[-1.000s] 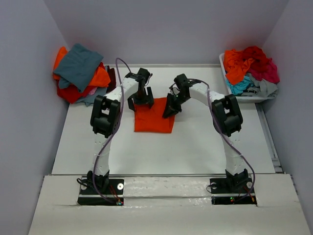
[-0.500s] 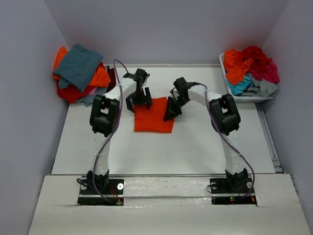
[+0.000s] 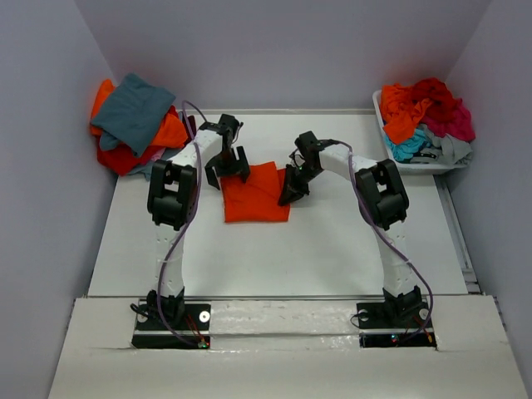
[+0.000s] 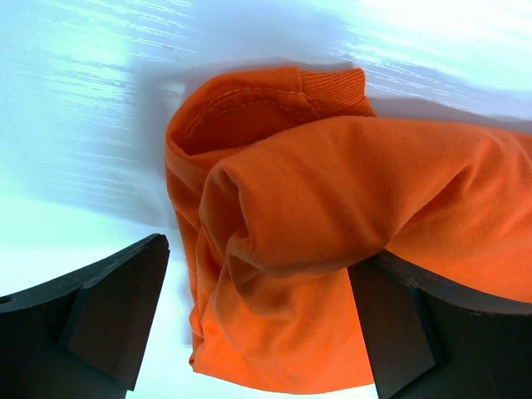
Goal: Fold and stack the t-shirts
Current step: Fold the long partially folded tshirt into a neat square
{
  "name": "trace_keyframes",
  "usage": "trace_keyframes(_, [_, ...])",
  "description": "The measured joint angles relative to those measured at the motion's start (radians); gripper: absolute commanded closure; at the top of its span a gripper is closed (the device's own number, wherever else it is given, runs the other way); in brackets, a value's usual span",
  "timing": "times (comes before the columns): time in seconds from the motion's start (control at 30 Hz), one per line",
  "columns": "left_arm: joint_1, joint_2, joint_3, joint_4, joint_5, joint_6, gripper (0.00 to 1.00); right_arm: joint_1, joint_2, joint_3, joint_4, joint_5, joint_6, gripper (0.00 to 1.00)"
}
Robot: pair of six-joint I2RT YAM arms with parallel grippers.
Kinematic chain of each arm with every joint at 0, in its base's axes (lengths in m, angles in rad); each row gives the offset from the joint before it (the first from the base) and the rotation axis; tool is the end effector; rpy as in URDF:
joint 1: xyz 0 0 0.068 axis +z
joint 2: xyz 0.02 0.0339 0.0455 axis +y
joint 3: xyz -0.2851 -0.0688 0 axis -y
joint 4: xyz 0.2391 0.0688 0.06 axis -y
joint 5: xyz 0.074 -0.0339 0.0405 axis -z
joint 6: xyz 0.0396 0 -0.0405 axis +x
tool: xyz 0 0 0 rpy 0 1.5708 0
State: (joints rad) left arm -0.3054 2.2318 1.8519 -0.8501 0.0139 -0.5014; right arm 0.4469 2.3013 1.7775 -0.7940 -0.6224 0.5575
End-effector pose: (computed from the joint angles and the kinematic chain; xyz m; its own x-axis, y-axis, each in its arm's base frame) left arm 0.4550 -0.1440 0.1985 -0.9349 -0.2092 -0.2868 -0.1645 0.9712 -0.1721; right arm 0.4173 0.2256 0.1554 -0.9963 -0.0008 0.0862 0.0523 0.7896 0.6114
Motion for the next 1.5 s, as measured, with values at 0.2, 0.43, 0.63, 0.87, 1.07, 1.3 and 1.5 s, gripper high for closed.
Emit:
trace_keyframes(0.2, [0.000, 0.005, 0.008, -0.007, 0.000, 0.018, 0.01, 0.000, 0.003, 0.000, -0.002, 0.002, 0.000, 0.79])
trace_keyframes(0.43, [0.002, -0.003, 0.003, 0.004, 0.016, 0.041, 0.01, 0.000, 0.005, 0.035, -0.041, 0.016, -0.023, 0.73])
trace_keyframes(0.63, [0.011, -0.064, -0.043, 0.025, 0.042, 0.045, 0.01, 0.000, -0.001, 0.147, -0.091, 0.033, -0.058, 0.71])
trace_keyframes(0.87, [0.013, -0.148, -0.057, 0.048, 0.072, 0.040, 0.01, 0.000, -0.005, 0.238, -0.101, 0.023, -0.071, 0.71])
trace_keyframes(1.07, [0.024, -0.212, -0.175, 0.088, 0.115, 0.029, 0.01, 0.000, 0.080, 0.321, -0.092, -0.023, -0.071, 0.71])
trace_keyframes(1.3, [0.064, -0.264, -0.386, 0.165, 0.199, 0.005, 0.01, -0.001, 0.188, 0.328, -0.084, -0.066, -0.063, 0.71])
trace_keyframes(1.5, [0.092, -0.291, -0.457, 0.211, 0.229, -0.004, 0.01, 0.000, 0.190, 0.335, -0.084, -0.072, -0.064, 0.71])
